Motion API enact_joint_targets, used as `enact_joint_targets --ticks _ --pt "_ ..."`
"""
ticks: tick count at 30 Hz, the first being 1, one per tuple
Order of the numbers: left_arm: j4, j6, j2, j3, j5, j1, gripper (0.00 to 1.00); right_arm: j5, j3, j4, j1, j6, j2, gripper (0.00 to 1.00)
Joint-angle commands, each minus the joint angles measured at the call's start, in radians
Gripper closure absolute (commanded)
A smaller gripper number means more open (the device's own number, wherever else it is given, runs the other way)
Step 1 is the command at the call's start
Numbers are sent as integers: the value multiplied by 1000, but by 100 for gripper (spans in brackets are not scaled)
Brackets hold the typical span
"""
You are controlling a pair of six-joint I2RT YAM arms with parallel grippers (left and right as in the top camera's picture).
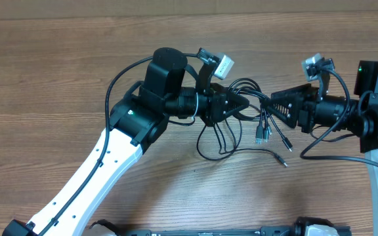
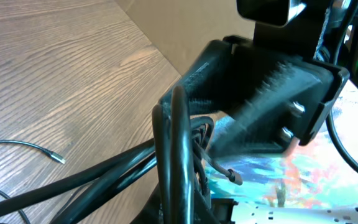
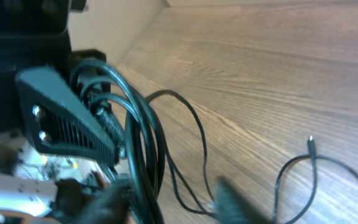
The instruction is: Untangle cables
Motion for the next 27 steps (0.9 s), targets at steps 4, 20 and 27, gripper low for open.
enact_joint_targets --ticks 4,20,27 --pt "-2 56 -15 5 42 -7 96 8 7 -2 -1 -36 0 82" --pt "35 55 -15 5 27 -7 96 -19 7 -37 -1 -38 0 75" --pt "89 56 -15 5 22 -6 96 -123 7 -71 -1 -109 0 96"
